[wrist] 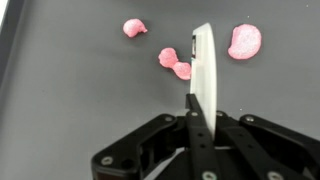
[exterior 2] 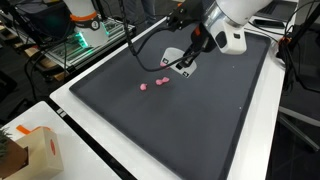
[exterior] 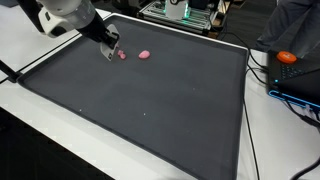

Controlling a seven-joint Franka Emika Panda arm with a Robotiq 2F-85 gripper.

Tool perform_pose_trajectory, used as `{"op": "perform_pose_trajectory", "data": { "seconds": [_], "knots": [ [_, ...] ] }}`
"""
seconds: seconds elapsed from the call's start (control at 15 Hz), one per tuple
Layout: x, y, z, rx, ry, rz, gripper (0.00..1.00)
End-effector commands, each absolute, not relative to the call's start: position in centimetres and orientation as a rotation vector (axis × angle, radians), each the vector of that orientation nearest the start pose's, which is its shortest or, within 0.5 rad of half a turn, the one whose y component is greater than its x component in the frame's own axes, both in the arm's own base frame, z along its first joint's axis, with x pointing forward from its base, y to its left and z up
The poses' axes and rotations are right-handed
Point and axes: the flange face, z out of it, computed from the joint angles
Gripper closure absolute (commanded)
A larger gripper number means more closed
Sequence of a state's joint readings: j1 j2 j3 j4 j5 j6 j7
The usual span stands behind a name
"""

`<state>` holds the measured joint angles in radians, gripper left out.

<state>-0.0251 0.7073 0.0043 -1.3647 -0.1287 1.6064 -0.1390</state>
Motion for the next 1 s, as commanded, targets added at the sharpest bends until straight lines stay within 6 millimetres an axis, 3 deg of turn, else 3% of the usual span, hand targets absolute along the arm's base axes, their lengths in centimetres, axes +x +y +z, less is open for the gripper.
{"op": "perform_pose_trajectory", "data": {
  "seconds": [0.0,0.47,0.93],
  "knots": [
    [67.4,-5.9,27.2,-3.062,-0.060,0.702,0.99],
    [66.4,-11.0,27.2,-2.970,0.142,0.630,0.99],
    [66.0,-13.6,27.4,-2.938,0.277,0.552,0.99]
  ]
}}
